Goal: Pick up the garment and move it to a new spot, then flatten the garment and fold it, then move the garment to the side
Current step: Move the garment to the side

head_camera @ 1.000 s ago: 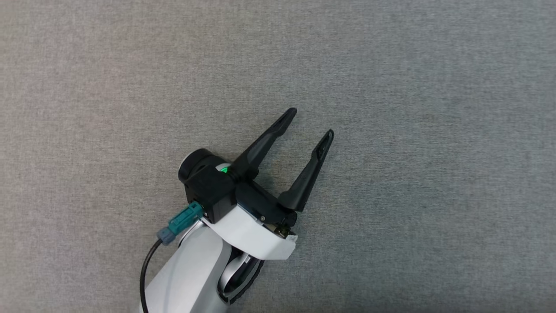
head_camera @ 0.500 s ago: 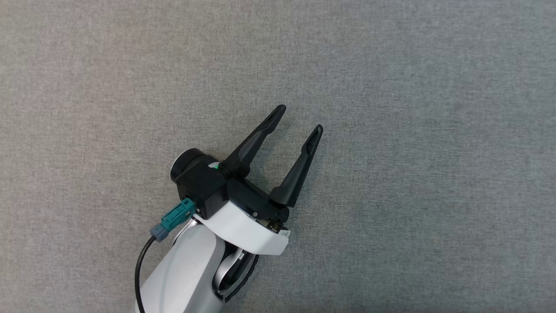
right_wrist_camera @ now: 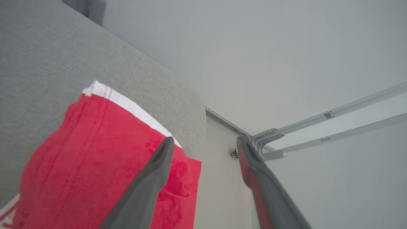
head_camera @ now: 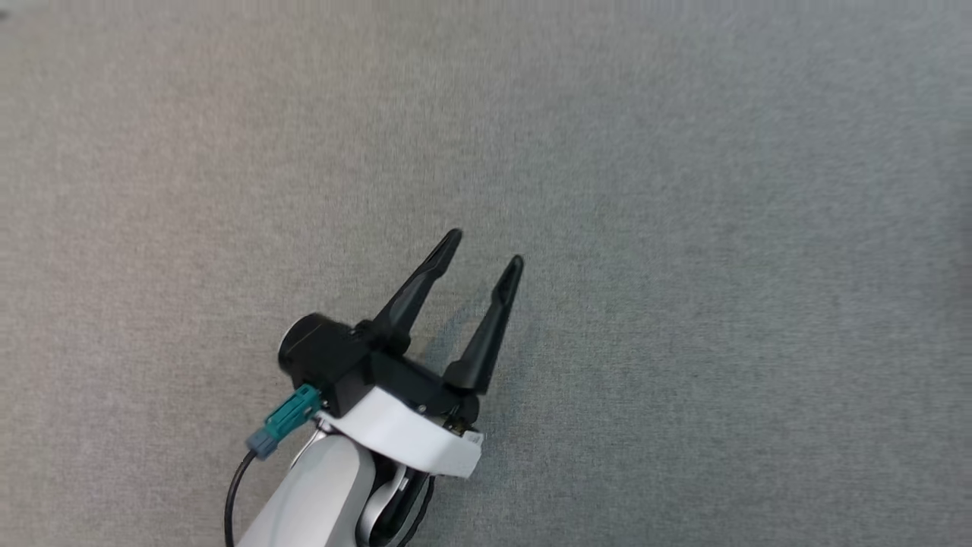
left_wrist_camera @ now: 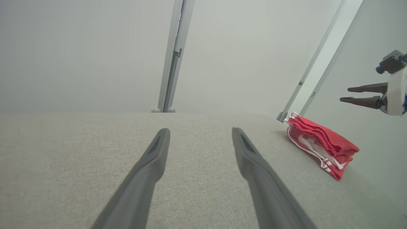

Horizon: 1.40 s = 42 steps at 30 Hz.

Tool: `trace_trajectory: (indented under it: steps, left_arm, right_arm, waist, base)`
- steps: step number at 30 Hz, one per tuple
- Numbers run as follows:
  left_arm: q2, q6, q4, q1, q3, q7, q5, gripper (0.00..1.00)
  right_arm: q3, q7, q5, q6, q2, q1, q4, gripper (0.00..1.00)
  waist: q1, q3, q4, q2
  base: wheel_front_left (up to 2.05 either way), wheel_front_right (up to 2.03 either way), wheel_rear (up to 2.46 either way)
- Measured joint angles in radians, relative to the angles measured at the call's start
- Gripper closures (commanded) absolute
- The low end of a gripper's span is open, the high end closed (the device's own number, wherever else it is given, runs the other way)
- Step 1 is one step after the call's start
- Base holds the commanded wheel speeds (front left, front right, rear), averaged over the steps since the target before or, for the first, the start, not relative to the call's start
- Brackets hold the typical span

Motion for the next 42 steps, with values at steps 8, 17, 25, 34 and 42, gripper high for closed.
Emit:
trace_trajectory:
  steps: [8, 17, 25, 34, 42]
  left_arm:
    - [0.000, 0.018, 0.013, 0.092, 0.083, 0.000, 0.056, 0.00]
    - [0.000, 0.026, 0.010, 0.219, 0.204, 0.000, 0.080, 0.00]
    - [0.000, 0.020, 0.000, 0.283, 0.246, 0.000, 0.099, 0.17]
    - [0.000, 0.040, 0.000, 0.344, 0.259, 0.000, 0.104, 0.00]
    - [0.001, 0.057, -0.008, 0.356, 0.276, 0.000, 0.126, 0.00]
  right_arm:
    - [-0.114, -0.166, -0.030, 0.000, 0.343, -0.018, -0.060, 0.00]
    - [-0.265, -0.363, -0.203, 0.000, 0.659, 0.160, -0.094, 0.00]
    - [-0.308, -0.379, -0.297, 0.000, 0.861, 0.285, -0.217, 0.00]
    - [-0.304, -0.380, -0.339, 0.000, 0.995, 0.416, -0.277, 0.00]
    - [-0.286, -0.380, -0.343, 0.000, 1.023, 0.445, -0.277, 0.00]
  waist:
    - [0.0000, -0.133, -0.019, 0.0000]
    - [0.0000, -0.276, -0.021, 0.0000]
    - [0.0000, -0.339, 0.001, 0.0000]
    - [0.0000, -0.392, 0.025, 0.0000]
    - [0.0000, -0.395, 0.032, 0.0000]
  base:
    - [0.00, 0.00, 0.00]
    - [0.00, 0.00, 0.00]
    - [0.00, 0.00, 0.00]
    - [0.00, 0.00, 0.00]
    - [0.00, 0.00, 0.00]
